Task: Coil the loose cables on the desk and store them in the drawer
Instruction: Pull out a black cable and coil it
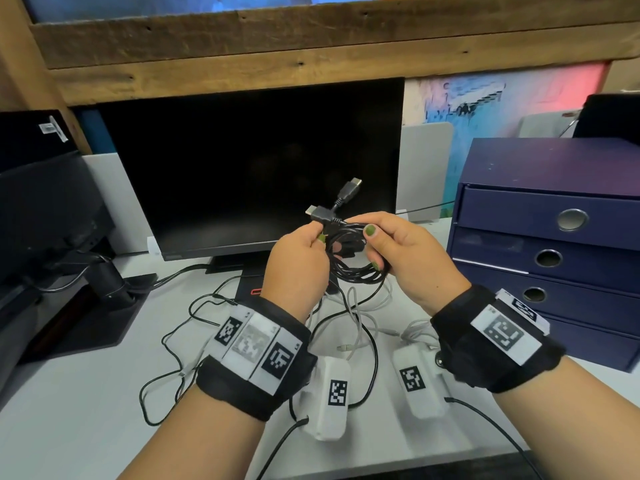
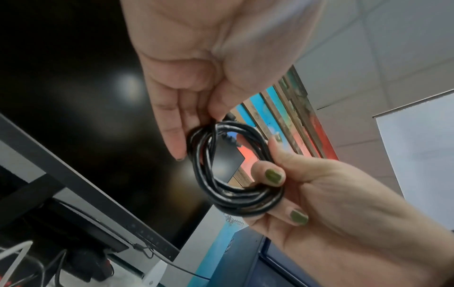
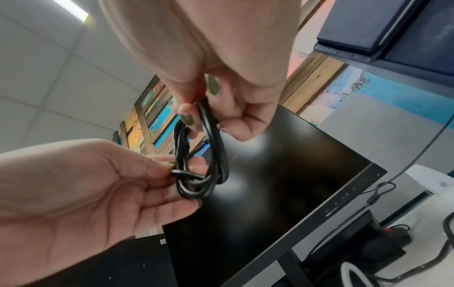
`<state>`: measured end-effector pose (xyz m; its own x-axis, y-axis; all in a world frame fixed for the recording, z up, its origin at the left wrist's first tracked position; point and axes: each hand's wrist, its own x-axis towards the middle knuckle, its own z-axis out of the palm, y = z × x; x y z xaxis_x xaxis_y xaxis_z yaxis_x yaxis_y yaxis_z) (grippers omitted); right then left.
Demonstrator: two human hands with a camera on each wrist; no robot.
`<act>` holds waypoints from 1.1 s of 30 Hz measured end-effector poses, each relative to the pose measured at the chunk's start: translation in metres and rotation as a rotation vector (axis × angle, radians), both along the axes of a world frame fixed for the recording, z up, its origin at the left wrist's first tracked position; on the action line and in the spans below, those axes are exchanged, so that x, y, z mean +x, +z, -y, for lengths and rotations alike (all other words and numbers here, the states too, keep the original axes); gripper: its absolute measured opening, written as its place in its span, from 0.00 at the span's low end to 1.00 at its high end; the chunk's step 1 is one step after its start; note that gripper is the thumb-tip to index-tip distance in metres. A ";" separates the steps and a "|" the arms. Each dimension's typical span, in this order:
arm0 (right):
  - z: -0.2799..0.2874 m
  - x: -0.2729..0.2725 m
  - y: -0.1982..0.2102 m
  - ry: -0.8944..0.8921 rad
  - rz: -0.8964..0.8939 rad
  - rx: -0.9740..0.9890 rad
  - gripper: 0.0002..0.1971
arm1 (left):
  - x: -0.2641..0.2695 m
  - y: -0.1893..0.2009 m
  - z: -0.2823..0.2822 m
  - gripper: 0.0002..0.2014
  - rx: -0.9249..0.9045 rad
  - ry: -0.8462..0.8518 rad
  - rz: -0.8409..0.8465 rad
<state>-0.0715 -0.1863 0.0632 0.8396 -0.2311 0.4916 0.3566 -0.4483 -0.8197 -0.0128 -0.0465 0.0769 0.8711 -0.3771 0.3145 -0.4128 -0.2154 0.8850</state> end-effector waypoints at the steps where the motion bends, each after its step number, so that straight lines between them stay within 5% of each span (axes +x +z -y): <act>1: 0.000 0.000 0.000 -0.013 0.003 -0.016 0.15 | 0.001 0.001 0.000 0.16 0.027 0.011 0.011; 9: -0.001 -0.003 0.005 -0.070 -0.034 -0.091 0.13 | -0.006 0.004 -0.006 0.10 0.244 -0.084 0.209; 13: -0.001 -0.003 0.008 -0.135 -0.057 -0.284 0.11 | -0.001 -0.001 -0.010 0.11 0.326 -0.059 0.283; 18: -0.002 -0.001 0.003 -0.301 0.012 -0.459 0.11 | 0.001 -0.002 -0.014 0.12 0.206 -0.075 0.300; 27: -0.021 0.000 0.000 -0.297 0.054 -0.598 0.14 | -0.004 -0.003 -0.015 0.13 -0.077 -0.138 0.098; 33: -0.015 -0.002 -0.002 -0.189 0.003 -0.474 0.16 | -0.002 -0.006 -0.015 0.15 -0.133 -0.169 0.020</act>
<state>-0.0732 -0.1714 0.0608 0.8028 -0.1300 0.5819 0.2356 -0.8273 -0.5099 -0.0151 -0.0312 0.0707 0.7922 -0.4709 0.3881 -0.4511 -0.0235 0.8922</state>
